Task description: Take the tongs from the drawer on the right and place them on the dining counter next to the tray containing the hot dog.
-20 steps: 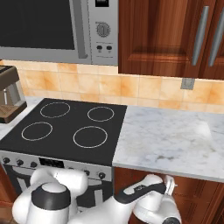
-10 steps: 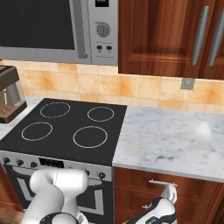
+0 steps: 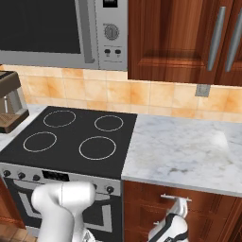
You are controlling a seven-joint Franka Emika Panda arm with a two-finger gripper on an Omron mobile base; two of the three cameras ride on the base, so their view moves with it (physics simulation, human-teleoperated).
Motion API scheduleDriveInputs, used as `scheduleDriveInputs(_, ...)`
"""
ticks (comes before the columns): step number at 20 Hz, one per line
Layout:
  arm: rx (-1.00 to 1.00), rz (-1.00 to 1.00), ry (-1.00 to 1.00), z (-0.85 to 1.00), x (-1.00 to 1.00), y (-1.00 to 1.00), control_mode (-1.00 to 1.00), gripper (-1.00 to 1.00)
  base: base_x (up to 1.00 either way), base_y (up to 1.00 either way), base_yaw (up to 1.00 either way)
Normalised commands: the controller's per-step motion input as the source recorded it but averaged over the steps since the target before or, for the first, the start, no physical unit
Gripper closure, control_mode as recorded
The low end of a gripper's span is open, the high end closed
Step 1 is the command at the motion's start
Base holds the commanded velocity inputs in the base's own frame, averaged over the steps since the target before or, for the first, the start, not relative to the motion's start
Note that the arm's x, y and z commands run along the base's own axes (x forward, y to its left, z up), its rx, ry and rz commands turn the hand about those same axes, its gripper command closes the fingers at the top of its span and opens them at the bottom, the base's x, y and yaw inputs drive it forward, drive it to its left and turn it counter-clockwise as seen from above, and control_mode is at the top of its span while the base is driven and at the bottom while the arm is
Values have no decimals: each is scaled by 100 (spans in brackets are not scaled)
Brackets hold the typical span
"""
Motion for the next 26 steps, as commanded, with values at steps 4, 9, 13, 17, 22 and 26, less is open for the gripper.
scheduleDriveInputs(4, 0, 10, -2, -30, 42, -6, -100, -100, 0, 0, 0)
scheduleDriveInputs(9, 0, 9, -2, -37, 34, -31, -100, -100, 0, 0, 0)
scheduleDriveInputs(13, 0, 6, -5, -46, 21, -44, -100, -100, 0, 0, 0)
scheduleDriveInputs(17, 0, 1, -7, -37, 38, -17, -100, -100, 0, 0, 0)
scheduleDriveInputs(22, 0, 0, -9, -27, 35, 0, -100, -100, 0, 0, 0)
scheduleDriveInputs(26, 0, 0, -8, -14, 28, 0, -100, -100, 0, 0, 0)
